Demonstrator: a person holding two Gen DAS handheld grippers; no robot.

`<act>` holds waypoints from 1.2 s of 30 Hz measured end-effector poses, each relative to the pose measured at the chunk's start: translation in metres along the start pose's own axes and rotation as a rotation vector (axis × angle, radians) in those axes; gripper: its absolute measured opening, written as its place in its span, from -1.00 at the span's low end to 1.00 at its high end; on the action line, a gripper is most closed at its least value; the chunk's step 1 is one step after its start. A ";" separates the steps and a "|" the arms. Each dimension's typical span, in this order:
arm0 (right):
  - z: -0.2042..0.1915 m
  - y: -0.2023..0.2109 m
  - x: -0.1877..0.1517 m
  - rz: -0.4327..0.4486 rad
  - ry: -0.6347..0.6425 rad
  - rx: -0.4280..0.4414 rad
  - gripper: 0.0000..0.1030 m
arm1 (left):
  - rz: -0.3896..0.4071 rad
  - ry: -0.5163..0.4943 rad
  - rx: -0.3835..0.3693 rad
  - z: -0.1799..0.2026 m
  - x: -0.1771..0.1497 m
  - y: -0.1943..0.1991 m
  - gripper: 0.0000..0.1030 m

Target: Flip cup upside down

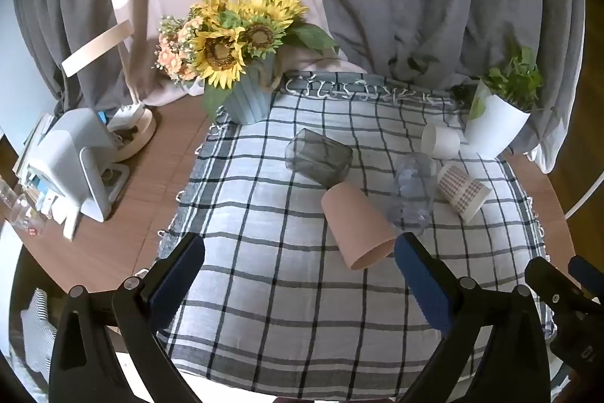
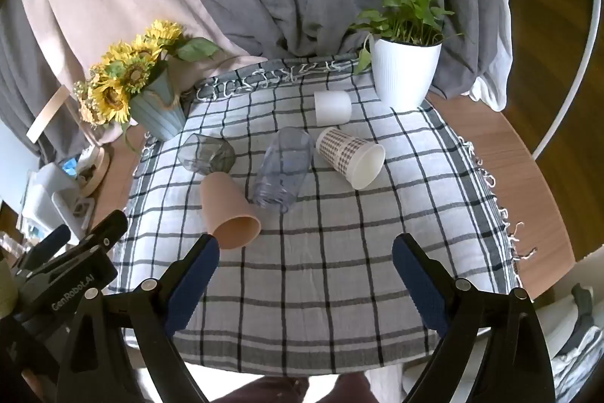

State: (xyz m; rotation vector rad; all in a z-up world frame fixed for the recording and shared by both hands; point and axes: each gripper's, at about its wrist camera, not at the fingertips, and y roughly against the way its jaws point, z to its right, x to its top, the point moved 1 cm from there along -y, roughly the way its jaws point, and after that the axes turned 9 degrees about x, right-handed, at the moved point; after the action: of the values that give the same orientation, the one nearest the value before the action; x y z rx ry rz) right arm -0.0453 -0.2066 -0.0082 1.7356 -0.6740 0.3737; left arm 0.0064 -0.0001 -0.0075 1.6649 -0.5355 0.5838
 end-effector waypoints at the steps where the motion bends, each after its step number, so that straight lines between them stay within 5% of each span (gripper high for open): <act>1: 0.000 0.000 0.000 0.000 0.000 0.001 0.81 | 0.000 0.000 -0.004 0.000 0.000 0.000 0.99; 36: -0.006 -0.005 0.002 -0.007 0.001 -0.004 0.81 | 0.033 -0.012 0.005 -0.001 0.001 0.006 0.99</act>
State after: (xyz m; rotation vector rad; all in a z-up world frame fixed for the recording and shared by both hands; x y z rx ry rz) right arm -0.0404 -0.2006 -0.0097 1.7335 -0.6674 0.3689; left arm 0.0028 0.0002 -0.0022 1.6675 -0.5715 0.6001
